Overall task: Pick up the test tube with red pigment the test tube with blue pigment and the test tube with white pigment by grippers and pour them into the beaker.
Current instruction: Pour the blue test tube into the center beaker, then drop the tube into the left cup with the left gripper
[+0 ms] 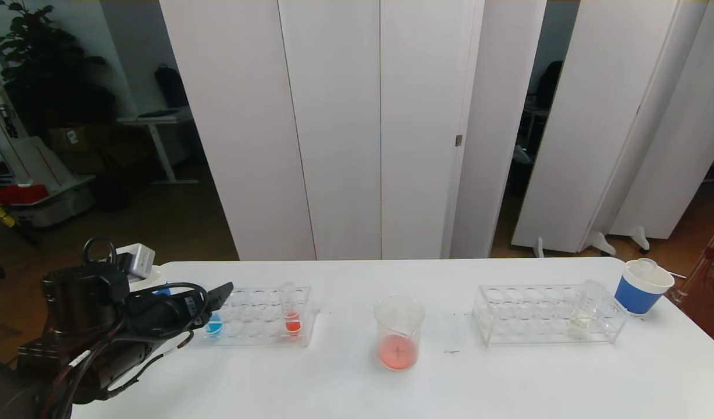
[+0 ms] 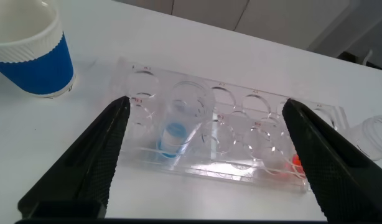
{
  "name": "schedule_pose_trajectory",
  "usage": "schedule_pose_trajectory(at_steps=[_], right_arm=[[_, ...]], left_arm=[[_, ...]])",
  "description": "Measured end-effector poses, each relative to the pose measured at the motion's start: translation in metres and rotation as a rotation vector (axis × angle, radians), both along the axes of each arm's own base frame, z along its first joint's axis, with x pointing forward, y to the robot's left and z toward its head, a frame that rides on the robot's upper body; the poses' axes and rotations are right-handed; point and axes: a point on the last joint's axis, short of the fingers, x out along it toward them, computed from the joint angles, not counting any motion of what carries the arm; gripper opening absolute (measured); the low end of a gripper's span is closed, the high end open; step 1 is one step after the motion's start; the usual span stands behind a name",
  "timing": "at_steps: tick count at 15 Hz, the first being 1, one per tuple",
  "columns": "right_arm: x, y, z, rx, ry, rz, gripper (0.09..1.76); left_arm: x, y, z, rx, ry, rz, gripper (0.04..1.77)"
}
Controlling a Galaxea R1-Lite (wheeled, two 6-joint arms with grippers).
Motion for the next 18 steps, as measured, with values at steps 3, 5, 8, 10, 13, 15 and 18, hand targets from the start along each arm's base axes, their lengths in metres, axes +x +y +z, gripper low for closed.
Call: schedule_pose_trajectory(at_steps=[3, 5, 8, 10, 13, 15, 18], right_arm=[[0.0, 0.0, 0.0, 0.0, 0.0, 0.0, 1.75], [0.0, 0.0, 0.0, 0.0, 0.0, 0.0, 1.75], [0.0, 0.0, 0.0, 0.0, 0.0, 0.0, 1.75], [0.0, 0.0, 0.0, 0.0, 0.0, 0.0, 1.75], [0.0, 0.0, 0.0, 0.0, 0.0, 0.0, 1.75], [0.0, 0.0, 0.0, 0.0, 0.0, 0.0, 1.75], [0.0, 0.0, 0.0, 0.0, 0.0, 0.0, 1.75]], left_arm=[[0.006, 0.001, -0.006, 0.009, -0.006, 0.017, 1.75], [0.01, 0.001, -0.009, 0.015, -0.005, 0.018, 1.75], [0.016, 0.002, -0.014, 0.044, -0.03, 0.008, 1.75], [0.017, 0.003, -0.02, 0.054, -0.018, 0.008, 1.75], [0.018, 0.005, -0.026, 0.056, 0.001, 0.016, 1.75], [0.02, 0.006, -0.027, 0.075, -0.013, 0.01, 1.75], [0.02, 0.006, -0.031, 0.082, -0.004, 0.01, 1.75]])
